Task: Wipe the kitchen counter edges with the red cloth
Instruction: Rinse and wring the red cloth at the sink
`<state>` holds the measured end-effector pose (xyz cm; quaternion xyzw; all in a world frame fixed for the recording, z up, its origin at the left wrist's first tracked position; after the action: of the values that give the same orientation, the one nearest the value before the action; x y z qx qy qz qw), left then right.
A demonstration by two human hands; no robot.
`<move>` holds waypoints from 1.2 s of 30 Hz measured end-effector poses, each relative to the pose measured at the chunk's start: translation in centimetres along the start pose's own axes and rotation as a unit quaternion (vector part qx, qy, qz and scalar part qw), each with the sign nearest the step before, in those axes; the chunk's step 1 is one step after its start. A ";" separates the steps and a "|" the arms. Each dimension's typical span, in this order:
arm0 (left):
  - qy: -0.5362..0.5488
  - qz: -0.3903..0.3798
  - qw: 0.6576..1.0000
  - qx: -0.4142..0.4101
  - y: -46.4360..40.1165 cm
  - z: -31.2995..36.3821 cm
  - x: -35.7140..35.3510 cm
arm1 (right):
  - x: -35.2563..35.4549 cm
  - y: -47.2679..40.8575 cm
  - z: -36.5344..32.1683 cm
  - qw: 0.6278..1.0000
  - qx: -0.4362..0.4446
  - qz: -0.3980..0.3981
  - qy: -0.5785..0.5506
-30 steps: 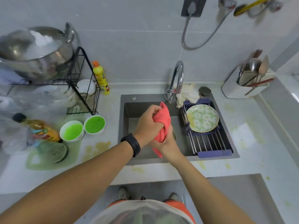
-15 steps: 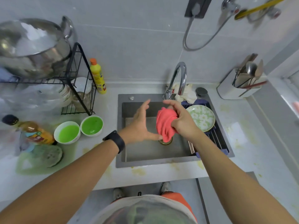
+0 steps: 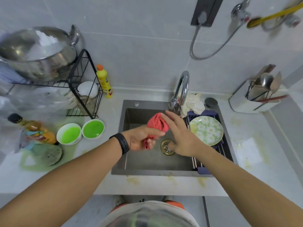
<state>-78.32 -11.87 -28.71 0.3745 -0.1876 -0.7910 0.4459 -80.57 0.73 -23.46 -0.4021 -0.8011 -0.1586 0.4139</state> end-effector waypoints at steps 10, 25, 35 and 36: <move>-0.398 0.141 0.904 0.070 -2.2 0.8 -1.3 | -2.1 -4.4 0.4 0.924 0.093 -0.145 0.341; -0.861 0.247 0.420 -0.150 -4.9 5.2 -2.1 | -6.0 -2.4 7.6 0.852 -0.402 -0.295 -0.162; -0.883 0.228 0.370 -0.176 -5.0 6.6 -2.7 | -6.7 -1.4 7.9 0.759 -0.450 -0.307 -0.358; -0.883 0.230 0.367 -0.181 -4.9 6.7 -2.7 | -6.8 -1.4 7.9 0.763 -0.446 -0.303 -0.357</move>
<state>-85.24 -7.22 -26.30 -0.6845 -0.4058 -0.5528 0.2476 -83.61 0.97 -33.56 -0.3049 -0.8100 -0.4603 -0.1976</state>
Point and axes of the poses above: each hand's wrist, its own y-axis away from the middle knuckle, its own x-axis out of the back of the hand, z = x × y, the point moved 8 cm from there along -y, towards the middle knuckle, and after that the axes turned 2 degrees about -y, right-handed, at the moved point
